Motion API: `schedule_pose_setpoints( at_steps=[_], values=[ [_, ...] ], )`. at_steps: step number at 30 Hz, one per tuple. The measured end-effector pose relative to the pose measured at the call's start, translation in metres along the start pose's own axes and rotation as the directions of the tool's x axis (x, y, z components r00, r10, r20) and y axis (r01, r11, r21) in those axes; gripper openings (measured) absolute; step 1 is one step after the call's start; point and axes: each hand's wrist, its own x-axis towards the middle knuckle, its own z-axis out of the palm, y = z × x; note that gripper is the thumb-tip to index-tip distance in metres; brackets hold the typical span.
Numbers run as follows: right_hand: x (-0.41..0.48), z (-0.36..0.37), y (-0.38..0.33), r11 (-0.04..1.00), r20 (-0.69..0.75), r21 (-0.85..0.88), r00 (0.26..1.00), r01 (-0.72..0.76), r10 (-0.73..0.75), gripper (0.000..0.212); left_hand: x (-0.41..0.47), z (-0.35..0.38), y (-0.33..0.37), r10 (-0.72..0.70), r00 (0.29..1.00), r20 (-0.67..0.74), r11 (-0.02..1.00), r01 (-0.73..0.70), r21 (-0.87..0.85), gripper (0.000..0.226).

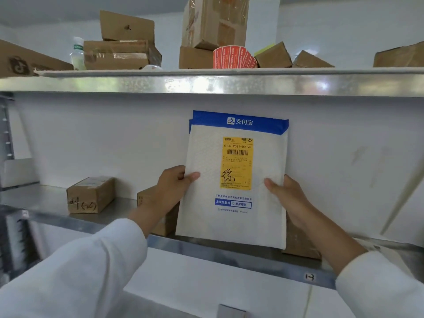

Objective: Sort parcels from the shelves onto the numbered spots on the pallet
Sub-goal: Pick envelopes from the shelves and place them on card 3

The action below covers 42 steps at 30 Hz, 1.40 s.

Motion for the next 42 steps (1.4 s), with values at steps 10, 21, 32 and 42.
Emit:
schedule_pose_setpoints(
  at_steps=[10, 21, 32, 42],
  values=[
    [-0.049, 0.007, -0.026, 0.999, 0.031, 0.007, 0.999, 0.031, -0.032, 0.027, -0.053, -0.019, 0.003, -0.041, 0.996, -0.077, 0.995, 0.034, -0.089, 0.030],
    [-0.151, 0.087, -0.033, 0.997, 0.127, 0.035, 0.990, -0.074, 0.069, 0.021, -0.160, -0.114, -0.020, -0.133, 0.983, -0.127, 0.980, 0.112, -0.162, 0.029],
    [-0.269, 0.255, -0.033, 0.994, 0.415, -0.027, 0.904, -0.105, 0.107, 0.029, -0.322, -0.272, -0.085, -0.309, 0.861, -0.405, 0.951, 0.291, -0.107, 0.039],
    [-0.370, 0.445, -0.033, 0.984, 0.685, -0.077, 0.709, -0.159, 0.168, 0.019, -0.453, -0.423, -0.128, -0.407, 0.586, -0.701, 0.846, 0.531, -0.048, 0.036]
  ],
)
